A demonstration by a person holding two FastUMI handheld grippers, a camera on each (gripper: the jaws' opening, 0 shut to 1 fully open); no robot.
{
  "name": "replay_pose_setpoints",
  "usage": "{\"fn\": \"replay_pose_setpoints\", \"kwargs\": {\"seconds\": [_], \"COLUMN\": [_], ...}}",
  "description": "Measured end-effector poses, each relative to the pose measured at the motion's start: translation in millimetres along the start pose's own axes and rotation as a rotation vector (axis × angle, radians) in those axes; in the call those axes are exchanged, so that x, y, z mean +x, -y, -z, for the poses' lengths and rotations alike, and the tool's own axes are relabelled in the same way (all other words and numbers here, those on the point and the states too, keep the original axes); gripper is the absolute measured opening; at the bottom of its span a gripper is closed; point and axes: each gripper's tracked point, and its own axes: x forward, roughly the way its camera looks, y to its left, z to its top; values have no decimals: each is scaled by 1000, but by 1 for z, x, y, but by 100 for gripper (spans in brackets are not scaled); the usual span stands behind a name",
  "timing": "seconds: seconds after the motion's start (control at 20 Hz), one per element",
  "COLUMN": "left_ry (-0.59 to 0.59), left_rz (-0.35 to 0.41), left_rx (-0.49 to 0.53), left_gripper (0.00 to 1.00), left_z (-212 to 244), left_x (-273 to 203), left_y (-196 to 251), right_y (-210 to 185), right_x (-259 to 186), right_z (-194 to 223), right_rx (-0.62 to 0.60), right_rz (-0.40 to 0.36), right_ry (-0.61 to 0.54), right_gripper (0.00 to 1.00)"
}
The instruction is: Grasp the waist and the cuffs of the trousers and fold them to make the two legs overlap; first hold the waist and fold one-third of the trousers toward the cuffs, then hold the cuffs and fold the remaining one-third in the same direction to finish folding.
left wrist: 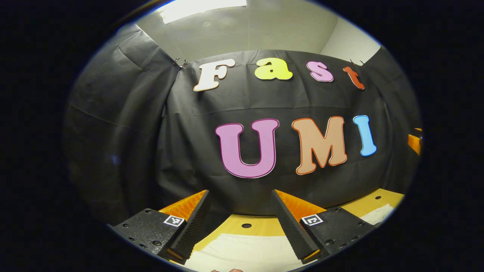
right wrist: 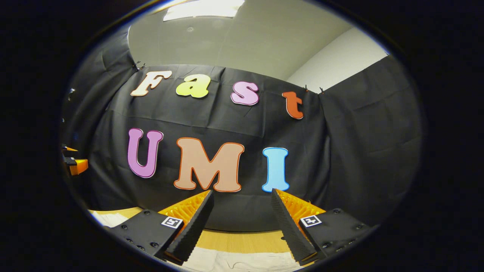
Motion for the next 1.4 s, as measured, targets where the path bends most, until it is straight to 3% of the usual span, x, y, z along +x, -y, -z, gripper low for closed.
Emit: {"fn": "replay_pose_setpoints", "kwargs": {"seconds": [0.6, 0.85, 1.4], "left_ry": [-15, -31, -81], "left_rz": [5, 2, -8], "left_rx": [11, 13, 56], "left_gripper": [96, 96, 96], "left_z": [6, 11, 26], "left_x": [-2, -3, -4], "left_y": [1, 2, 13], "right_y": [29, 65, 132], "right_x": [-8, -16, -57], "right_z": [7, 25, 103], "right_rx": [-98, -225, -571], "right_rz": [15, 34, -54], "right_ry": [5, -21, -199], "right_gripper": [98, 98, 97]}}
